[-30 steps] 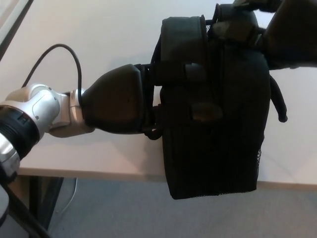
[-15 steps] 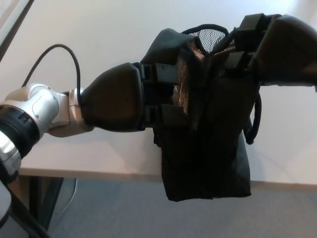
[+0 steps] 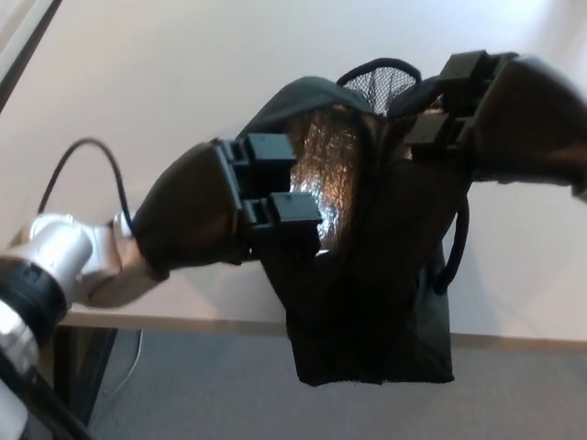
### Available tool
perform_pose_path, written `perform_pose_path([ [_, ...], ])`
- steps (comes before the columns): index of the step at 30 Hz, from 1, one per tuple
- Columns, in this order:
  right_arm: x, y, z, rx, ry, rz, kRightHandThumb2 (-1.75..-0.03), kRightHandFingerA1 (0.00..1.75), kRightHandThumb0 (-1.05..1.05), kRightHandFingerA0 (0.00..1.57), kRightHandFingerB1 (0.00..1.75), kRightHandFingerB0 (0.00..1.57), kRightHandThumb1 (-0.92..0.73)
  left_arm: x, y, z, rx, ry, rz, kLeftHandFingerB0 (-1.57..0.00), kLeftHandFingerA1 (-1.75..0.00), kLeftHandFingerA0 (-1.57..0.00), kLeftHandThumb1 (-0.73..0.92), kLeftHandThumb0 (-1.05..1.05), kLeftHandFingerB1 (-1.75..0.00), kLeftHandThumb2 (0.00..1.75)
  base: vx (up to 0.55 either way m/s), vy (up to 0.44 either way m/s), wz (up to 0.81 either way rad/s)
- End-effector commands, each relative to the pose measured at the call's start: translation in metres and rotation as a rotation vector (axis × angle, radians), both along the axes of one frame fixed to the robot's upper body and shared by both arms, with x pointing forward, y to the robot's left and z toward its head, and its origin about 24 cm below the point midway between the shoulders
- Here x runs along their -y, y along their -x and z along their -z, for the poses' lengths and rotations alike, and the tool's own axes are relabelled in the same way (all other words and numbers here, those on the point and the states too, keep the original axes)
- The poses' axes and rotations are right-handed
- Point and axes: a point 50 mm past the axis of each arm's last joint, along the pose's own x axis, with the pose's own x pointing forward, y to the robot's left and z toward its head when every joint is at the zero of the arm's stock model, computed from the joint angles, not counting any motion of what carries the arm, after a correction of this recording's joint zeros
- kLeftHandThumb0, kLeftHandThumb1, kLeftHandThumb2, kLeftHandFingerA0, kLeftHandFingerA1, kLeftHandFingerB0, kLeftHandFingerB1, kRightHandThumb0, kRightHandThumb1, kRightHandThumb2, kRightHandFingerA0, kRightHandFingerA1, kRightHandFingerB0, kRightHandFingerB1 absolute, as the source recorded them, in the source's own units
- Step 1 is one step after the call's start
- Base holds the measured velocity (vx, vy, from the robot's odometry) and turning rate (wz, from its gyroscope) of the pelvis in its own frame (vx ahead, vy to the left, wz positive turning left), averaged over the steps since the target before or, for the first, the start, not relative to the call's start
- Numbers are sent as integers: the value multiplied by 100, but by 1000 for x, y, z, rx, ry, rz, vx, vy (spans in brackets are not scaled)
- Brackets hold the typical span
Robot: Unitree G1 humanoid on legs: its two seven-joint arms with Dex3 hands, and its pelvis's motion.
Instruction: A lunch bag is kept on the middle of the desk and the robot uses both its hands to grab the opening of the bag from the left and right and moves its hands away from each other to spread the bag open
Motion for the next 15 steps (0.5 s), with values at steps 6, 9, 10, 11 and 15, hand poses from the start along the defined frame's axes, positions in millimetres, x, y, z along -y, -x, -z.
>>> perform_pose_path([
  [6,19,23,68,-78,-563,165,-57,165,-26,79,151,72,-58,-41,32,55,-412,529,-261,-79,-163,-83,49,-13,-146,122,0,0,0],
  [9,21,28,84,-77,-585,191,-56,167,-20,78,154,69,-58,-50,36,58,-431,598,-316,-79,-164,-84,51,-13,-145,123,0,0,0],
  [10,21,29,86,-81,-590,199,-56,167,-20,80,154,69,-58,-52,37,59,-433,611,-323,-79,-163,-84,52,-14,-145,120,0,0,0],
  [11,22,30,90,-88,-596,212,-56,166,-21,79,153,68,-58,-54,39,60,-435,623,-330,-79,-164,-84,53,-14,-144,119,0,0,0],
  [15,24,33,101,-105,-622,253,-57,166,-23,78,154,68,-59,-58,42,61,-440,657,-344,-81,-162,-86,52,-21,-143,119,0,0,0],
])
